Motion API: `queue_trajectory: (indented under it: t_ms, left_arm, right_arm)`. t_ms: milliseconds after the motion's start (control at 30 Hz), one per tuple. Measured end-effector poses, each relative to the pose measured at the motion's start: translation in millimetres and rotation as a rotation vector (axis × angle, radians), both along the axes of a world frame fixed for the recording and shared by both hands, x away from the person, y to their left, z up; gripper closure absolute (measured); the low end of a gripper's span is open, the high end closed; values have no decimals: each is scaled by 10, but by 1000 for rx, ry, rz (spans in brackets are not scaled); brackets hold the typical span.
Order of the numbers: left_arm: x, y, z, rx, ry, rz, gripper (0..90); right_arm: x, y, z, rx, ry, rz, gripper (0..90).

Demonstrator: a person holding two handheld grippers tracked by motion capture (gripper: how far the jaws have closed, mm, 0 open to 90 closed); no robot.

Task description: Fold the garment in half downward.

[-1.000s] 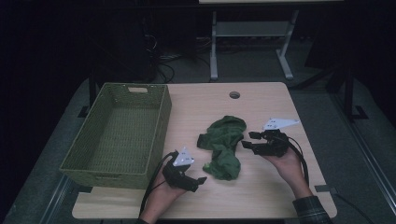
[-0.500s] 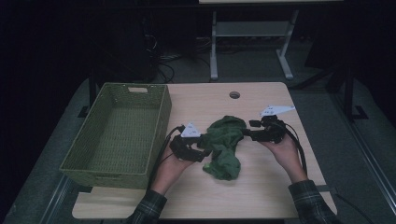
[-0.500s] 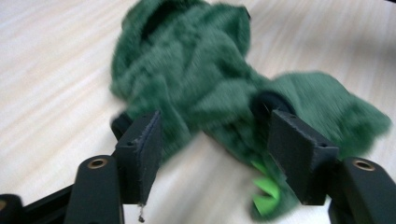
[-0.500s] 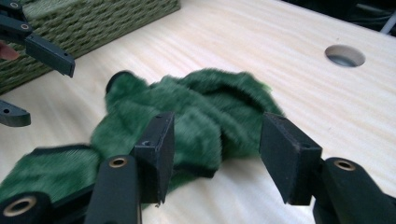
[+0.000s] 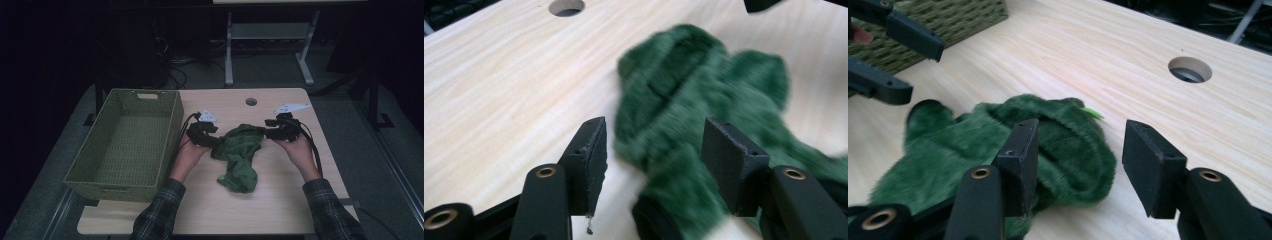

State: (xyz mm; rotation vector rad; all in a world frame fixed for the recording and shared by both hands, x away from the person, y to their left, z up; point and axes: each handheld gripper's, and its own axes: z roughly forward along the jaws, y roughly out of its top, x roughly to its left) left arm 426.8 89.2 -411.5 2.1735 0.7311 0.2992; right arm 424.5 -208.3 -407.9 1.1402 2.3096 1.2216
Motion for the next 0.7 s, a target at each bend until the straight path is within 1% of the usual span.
queue_trajectory:
  t_ms: [33,67,100,133,167,233,267,300,333,367,433,467,500,533,567,633,667,700]
  left_arm:
    - [54,-12,-16,0,1,4,444]
    - [104,-26,-35,2,1,5,444]
    - [198,-55,-78,1,10,8,446]
    - [198,-55,-78,1,10,8,447]
    - [241,-69,-104,0,14,5,446]
    - [342,-106,-180,-3,16,9,446]
    - [342,-106,-180,-3,16,9,447]
    - [398,-137,-230,-9,25,7,446]
    - [398,-137,-230,-9,25,7,444]
    - [433,-181,-269,-8,31,-8,444]
    - [443,-200,-289,-10,30,-13,444]
    - [455,-216,-307,-4,34,-17,444]
    - [478,-245,-368,-1,50,-19,442]
    - [478,-245,-368,-1,50,-19,442]
    - [484,-260,-402,-11,60,-17,442]
    - [500,-270,-456,-1,77,-30,440]
    - [502,-288,-497,7,97,-31,443]
    - [506,-293,-515,20,103,-34,449]
  right_arm:
    - [70,16,-29,-18,15,-6,478]
    - [70,16,-29,-18,15,-6,478]
    - [126,28,-55,-30,21,-14,479]
    - [126,28,-55,-30,21,-14,479]
    - [164,29,-89,-31,22,-26,481]
    - [196,19,-137,-27,40,-34,481]
    - [196,19,-137,-27,40,-34,481]
    - [228,16,-190,-24,56,-41,480]
    - [228,16,-190,-24,56,-41,480]
    - [252,18,-235,-27,66,-43,478]
    - [260,21,-253,-29,73,-42,477]
    - [267,24,-273,-32,76,-41,476]
    - [281,26,-308,-32,84,-42,475]
    - [281,26,-308,-32,84,-42,475]
    - [293,31,-342,-36,96,-39,470]
    - [297,35,-357,-45,101,-39,471]
    - [303,37,-392,-53,113,-39,475]
    - [308,34,-410,-63,119,-35,483]
